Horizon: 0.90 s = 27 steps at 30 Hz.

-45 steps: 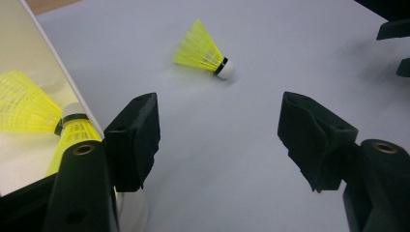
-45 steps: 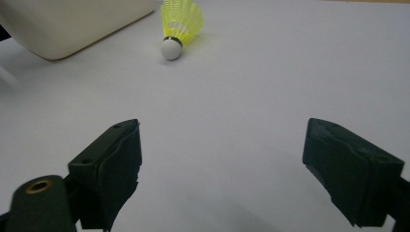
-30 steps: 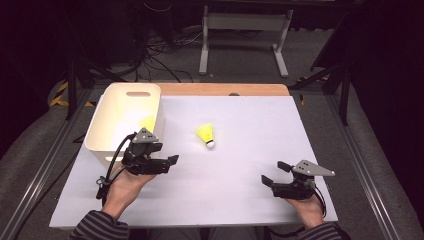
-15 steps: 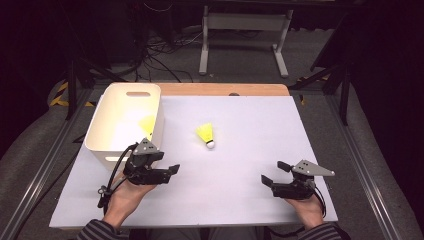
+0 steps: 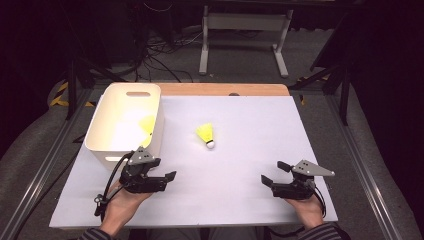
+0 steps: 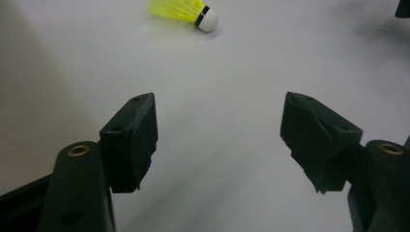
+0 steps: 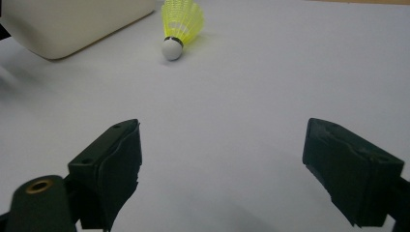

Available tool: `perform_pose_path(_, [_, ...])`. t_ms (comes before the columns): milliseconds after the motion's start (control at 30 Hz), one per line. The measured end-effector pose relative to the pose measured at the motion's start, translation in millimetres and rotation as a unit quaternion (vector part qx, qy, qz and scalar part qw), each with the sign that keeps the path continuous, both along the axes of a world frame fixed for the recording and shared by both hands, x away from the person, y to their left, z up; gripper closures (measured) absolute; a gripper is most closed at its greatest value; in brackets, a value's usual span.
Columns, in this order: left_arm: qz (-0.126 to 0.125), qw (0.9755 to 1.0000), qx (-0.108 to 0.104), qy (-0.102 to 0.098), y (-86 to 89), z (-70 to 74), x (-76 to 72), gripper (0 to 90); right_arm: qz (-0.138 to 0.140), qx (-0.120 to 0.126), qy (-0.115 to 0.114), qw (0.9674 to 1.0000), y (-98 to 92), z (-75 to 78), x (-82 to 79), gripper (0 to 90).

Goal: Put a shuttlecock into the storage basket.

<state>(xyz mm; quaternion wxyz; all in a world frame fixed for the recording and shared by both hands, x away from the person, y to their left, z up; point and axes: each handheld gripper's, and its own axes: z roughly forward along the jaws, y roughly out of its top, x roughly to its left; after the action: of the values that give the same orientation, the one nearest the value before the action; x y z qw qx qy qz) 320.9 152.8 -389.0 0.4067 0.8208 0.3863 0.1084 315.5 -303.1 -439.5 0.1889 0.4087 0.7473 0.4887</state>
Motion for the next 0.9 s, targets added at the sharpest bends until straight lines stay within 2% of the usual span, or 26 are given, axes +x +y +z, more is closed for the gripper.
perform_pose_path(233, [0.009, 1.0000, 0.000, -0.003, 7.8, -7.6, -4.9, 30.3, 0.000, 0.001, 0.000, 1.0000, 0.0, 0.0, 0.1, 14.3])
perform_pose_path(267, [0.013, 0.9999, -0.009, 0.002, 7.9, -8.8, -6.2, 30.3, 0.000, 0.001, -0.001, 1.0000, -0.1, 0.1, 0.1, 14.3])
perform_pose_path(400, [0.016, 0.9998, -0.006, 0.000, 12.6, -11.2, -8.1, 30.2, -0.001, 0.000, -0.001, 1.0000, -0.2, 0.0, 0.2, 14.3])
perform_pose_path(467, [0.019, 0.9998, 0.001, -0.007, 15.3, -12.5, -7.8, 30.2, -0.001, 0.000, -0.001, 1.0000, -0.1, 0.0, 0.2, 14.3])
perform_pose_path(500, [0.020, 0.9998, -0.004, 0.002, 15.9, -13.1, -8.5, 30.3, -0.001, 0.000, -0.001, 1.0000, -0.3, 0.0, 0.2, 14.3])
perform_pose_path(667, [0.024, 0.9997, -0.001, 0.002, 18.6, -15.4, -12.2, 30.3, -0.002, 0.000, -0.003, 1.0000, -0.6, 0.6, -0.7, 14.2])
perform_pose_path(900, [0.027, 0.9995, 0.001, -0.013, 24.7, -16.1, -17.2, 30.4, -0.002, -0.005, -0.007, 1.0000, -0.8, 1.8, -2.3, 13.8])
